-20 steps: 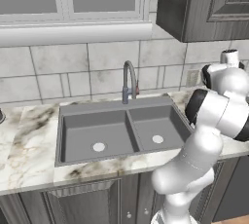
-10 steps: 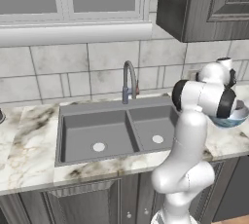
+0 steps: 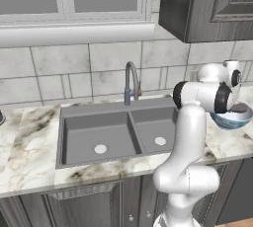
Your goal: Pick the eggplant from the sink and place it in the bowl. Then pick the bowl and place it in the microwave. Then close the microwave door and press the start button.
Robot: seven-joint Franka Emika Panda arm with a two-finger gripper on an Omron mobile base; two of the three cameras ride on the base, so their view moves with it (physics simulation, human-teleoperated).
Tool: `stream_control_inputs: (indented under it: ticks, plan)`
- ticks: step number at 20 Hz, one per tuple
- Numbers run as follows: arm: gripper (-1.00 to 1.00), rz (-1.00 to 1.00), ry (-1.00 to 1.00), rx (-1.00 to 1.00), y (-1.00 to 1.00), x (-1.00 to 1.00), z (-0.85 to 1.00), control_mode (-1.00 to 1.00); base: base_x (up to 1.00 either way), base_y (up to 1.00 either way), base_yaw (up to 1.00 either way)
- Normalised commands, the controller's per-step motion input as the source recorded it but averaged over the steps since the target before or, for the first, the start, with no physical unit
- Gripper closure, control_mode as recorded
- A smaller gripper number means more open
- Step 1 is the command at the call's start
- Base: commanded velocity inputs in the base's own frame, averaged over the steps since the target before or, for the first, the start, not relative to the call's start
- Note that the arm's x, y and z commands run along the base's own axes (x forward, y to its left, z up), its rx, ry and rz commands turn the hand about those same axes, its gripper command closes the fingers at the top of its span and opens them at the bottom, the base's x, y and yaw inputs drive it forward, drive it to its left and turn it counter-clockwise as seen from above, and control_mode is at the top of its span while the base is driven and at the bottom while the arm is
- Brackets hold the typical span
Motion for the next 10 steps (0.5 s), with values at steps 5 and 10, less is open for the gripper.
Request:
stream_control_inputs:
  ticks: [5,10]
  plan:
    - [-1.00,0.00,0.00,0.02,0.00,0.02,0.08,-1.00,0.00,0.00,0.00]
    - [-1.00,0.06,-0.13,-0.01,0.36,-0.67,0.03,-1.00,0.00,0.00,0.00]
